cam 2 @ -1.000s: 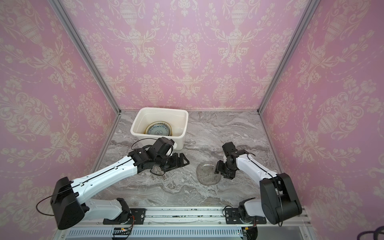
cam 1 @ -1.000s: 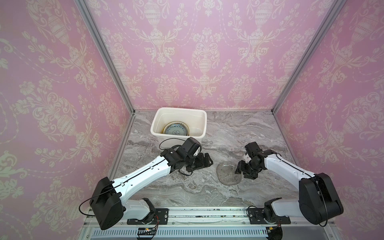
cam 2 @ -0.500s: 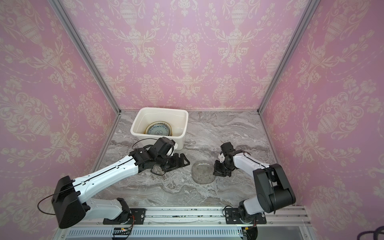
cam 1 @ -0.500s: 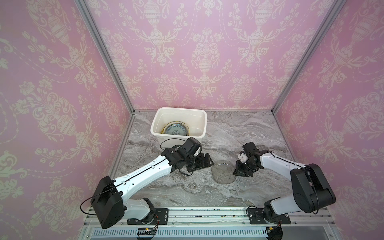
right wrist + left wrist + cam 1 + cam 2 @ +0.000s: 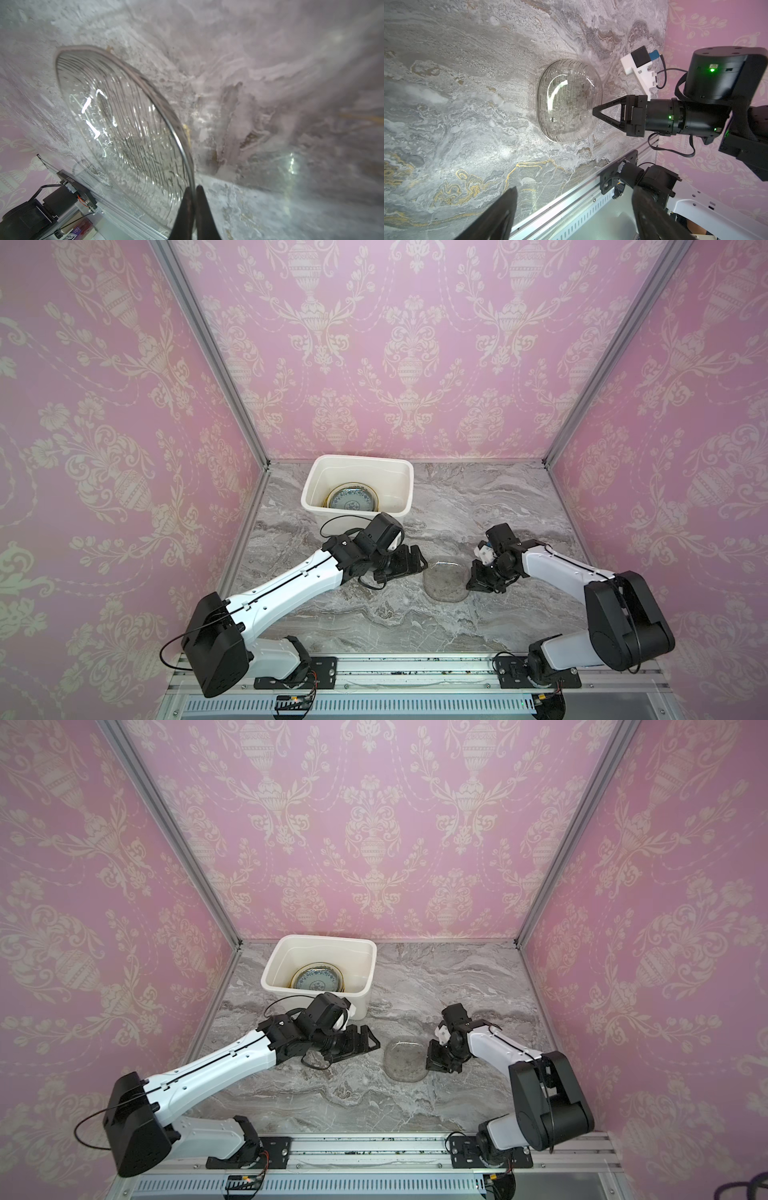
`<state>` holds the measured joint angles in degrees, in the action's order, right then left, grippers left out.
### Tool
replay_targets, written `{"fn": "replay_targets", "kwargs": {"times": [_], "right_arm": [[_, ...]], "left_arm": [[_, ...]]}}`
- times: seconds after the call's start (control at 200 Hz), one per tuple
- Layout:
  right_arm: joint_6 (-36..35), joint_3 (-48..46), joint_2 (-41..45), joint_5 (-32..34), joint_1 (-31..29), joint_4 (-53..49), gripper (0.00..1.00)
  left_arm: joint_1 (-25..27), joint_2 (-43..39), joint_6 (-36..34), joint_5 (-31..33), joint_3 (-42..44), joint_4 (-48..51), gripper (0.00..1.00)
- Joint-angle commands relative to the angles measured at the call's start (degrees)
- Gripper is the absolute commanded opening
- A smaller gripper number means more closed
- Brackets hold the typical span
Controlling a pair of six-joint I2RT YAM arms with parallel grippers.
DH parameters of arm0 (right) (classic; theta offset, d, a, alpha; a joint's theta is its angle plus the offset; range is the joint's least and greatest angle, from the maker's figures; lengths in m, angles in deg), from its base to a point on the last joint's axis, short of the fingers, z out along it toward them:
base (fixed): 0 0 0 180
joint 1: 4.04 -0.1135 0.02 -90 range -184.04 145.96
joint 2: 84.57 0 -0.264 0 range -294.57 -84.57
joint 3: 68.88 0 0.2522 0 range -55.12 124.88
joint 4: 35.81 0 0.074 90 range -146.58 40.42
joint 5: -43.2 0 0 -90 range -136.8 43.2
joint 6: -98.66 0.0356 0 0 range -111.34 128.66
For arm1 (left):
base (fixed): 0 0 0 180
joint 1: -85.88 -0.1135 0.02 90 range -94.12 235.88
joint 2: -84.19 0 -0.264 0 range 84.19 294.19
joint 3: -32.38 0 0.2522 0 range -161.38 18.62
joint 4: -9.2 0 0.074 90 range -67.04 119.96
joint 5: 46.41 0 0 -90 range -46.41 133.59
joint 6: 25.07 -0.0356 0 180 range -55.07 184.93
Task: Place the plates into the plastic bin on the countertop
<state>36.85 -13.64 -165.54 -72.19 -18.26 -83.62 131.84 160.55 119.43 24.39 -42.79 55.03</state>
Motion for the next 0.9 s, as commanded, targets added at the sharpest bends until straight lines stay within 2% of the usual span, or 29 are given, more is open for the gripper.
{"fn": "replay_targets", "kwargs": {"times": [0.0,0.32,0.605,0.806,0.896], "right_arm": [[-1.12,4.86,5.95,-0.31,0.16,-5.63,0.00],[-0.06,15.58,16.67,-10.09,-0.35,-13.85,0.00],[0.07,21.16,18.96,-12.80,-5.69,-15.84,0.00],[1.45,21.76,19.62,-13.44,-6.82,-14.85,0.00],[2.69,21.74,19.83,-13.98,-7.05,-13.82,0.00]], "left_arm": [[0.28,-1.95,-3.88,1.26,-3.96,3.23,0.88],[-0.03,-5.60,-13.87,5.97,-9.59,6.64,0.80],[-1.06,-6.36,-13.62,4.53,-8.91,1.11,0.70],[-1.18,-6.51,-13.46,5.44,-8.99,-0.22,0.48],[-1.21,-6.26,-13.23,5.58,-9.08,0.08,0.35]]}}
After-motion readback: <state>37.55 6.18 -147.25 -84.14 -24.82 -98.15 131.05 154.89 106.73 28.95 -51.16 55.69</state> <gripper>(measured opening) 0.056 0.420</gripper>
